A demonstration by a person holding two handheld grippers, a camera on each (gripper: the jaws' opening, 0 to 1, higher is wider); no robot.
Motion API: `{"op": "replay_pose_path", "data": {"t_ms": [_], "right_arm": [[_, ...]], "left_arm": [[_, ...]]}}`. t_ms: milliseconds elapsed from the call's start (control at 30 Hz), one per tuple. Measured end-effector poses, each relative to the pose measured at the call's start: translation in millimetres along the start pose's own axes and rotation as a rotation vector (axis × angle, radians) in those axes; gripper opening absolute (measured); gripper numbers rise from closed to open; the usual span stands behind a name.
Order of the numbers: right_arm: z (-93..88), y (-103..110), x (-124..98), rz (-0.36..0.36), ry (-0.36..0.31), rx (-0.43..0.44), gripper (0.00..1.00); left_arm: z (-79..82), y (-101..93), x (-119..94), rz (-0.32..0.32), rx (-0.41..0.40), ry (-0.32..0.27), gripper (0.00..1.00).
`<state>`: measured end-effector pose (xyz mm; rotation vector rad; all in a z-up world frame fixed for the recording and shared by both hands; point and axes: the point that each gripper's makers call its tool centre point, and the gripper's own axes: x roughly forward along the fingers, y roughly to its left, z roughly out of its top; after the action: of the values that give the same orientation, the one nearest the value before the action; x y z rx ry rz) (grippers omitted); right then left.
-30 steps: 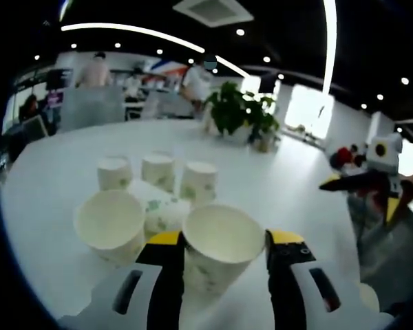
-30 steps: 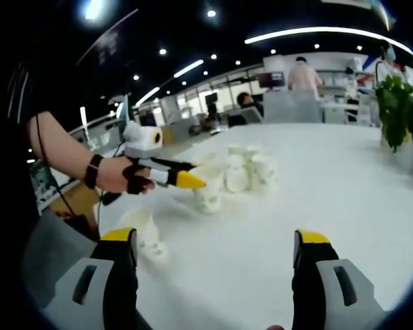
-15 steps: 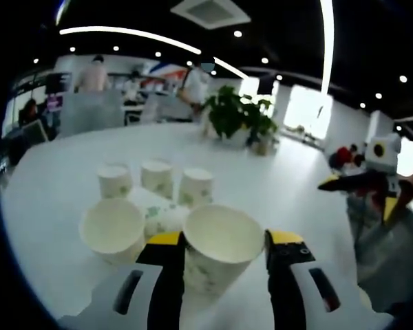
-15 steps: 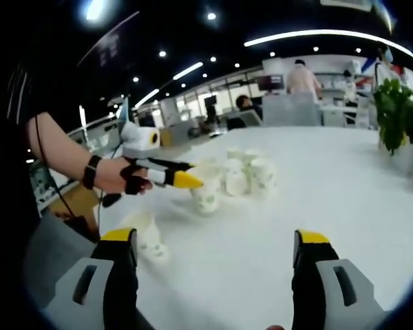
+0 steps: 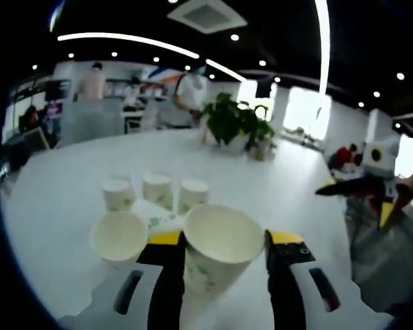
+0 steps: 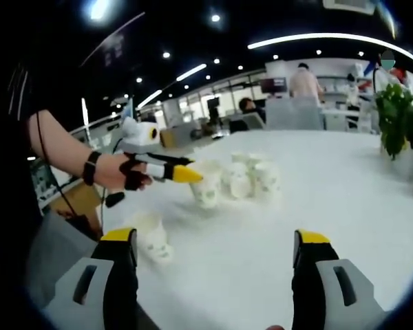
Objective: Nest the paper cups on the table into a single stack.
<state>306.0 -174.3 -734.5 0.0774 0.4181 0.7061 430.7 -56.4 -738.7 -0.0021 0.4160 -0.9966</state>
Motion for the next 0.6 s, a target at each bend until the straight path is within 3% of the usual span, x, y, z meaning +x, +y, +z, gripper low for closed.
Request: {"op": "replay_pose_path", "data": {"t_ms": [267, 600], "right_arm": [[-1.0, 4.5, -2.7, 0.002, 0.001, -0.01, 0.91], [5.4, 13.1, -6.2, 0.005, -0.016, -0.03, 0.9]], "left_arm": [[19.1, -8.0, -9.6, -0.005, 0.031, -0.035, 0.44], [54.3, -26.3, -28.8, -0.015, 0.091, -0.088, 0.44]]}}
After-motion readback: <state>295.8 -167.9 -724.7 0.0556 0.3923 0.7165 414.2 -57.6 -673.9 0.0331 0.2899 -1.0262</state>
